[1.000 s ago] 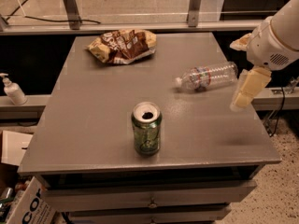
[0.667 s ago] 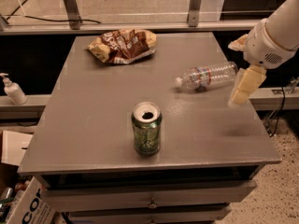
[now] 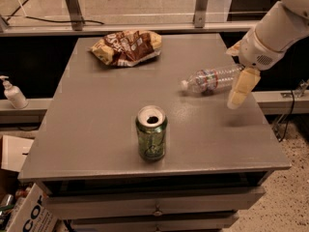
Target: Move water bottle near green can
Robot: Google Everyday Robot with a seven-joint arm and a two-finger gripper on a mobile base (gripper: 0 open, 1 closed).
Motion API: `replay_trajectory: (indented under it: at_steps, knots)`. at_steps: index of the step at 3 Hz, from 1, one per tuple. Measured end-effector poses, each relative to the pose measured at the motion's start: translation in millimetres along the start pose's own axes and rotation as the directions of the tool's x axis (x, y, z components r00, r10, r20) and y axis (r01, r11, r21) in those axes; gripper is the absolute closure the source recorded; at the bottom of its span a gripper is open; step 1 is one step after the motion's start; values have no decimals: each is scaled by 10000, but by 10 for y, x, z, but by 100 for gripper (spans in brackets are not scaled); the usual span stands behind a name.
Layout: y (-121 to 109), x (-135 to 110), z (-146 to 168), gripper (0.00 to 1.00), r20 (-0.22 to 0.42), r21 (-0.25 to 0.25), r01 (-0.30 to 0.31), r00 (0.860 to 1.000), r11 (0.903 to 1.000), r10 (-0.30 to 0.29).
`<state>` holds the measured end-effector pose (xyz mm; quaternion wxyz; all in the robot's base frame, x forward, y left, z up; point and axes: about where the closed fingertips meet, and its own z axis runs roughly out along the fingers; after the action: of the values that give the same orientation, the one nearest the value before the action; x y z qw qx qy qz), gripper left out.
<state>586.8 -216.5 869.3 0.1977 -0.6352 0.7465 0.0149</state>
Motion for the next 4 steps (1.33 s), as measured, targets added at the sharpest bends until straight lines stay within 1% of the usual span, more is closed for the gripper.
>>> replay_trajectory:
  at_steps: [2, 3, 4]
  knots:
    - [-306, -65, 258, 0, -140, -300, 18, 9999, 9995, -22]
    - [-443, -102, 338, 18, -220, -368, 35, 9997, 9993, -43]
    - [-484, -153, 404, 41, -241, -460, 88, 9997, 9989, -99]
